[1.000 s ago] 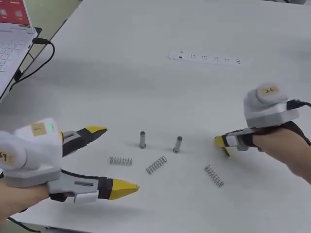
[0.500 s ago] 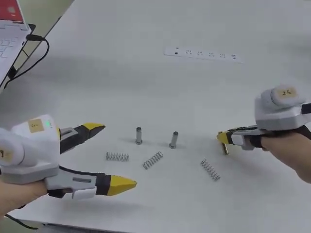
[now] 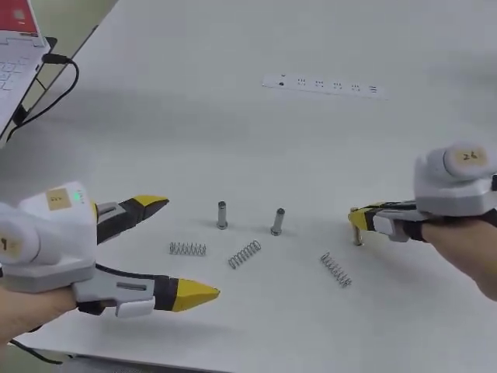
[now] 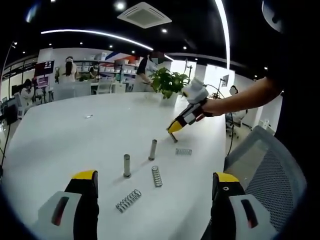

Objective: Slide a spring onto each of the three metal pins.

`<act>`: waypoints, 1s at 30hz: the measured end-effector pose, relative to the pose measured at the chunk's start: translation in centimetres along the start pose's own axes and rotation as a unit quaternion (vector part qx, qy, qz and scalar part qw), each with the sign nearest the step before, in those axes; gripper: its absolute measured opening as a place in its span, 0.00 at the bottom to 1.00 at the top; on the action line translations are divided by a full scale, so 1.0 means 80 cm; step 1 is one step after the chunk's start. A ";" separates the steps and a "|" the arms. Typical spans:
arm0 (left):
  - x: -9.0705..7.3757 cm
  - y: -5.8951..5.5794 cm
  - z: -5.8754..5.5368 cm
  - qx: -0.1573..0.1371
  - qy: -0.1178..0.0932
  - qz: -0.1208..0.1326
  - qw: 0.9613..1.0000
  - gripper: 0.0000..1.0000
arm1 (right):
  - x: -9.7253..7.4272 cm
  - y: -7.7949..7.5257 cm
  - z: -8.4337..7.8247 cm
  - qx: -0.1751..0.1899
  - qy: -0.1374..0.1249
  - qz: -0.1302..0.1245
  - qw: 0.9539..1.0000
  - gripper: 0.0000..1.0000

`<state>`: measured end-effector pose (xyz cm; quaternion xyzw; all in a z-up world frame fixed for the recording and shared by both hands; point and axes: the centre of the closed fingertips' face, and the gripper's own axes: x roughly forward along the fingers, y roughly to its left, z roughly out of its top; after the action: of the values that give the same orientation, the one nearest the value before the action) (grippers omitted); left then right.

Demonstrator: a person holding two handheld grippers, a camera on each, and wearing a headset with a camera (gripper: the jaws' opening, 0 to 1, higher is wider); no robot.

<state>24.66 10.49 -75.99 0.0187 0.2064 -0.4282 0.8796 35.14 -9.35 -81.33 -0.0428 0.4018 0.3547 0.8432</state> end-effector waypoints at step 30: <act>0.000 0.001 0.002 0.000 -0.004 0.004 1.000 0.92 | -0.004 0.007 0.007 -0.029 -0.048 -0.007 0.998 0.05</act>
<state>24.78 10.52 -75.86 0.0175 0.2028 -0.4248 0.8821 35.00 -8.96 -80.61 -0.0532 0.3504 0.3618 0.8622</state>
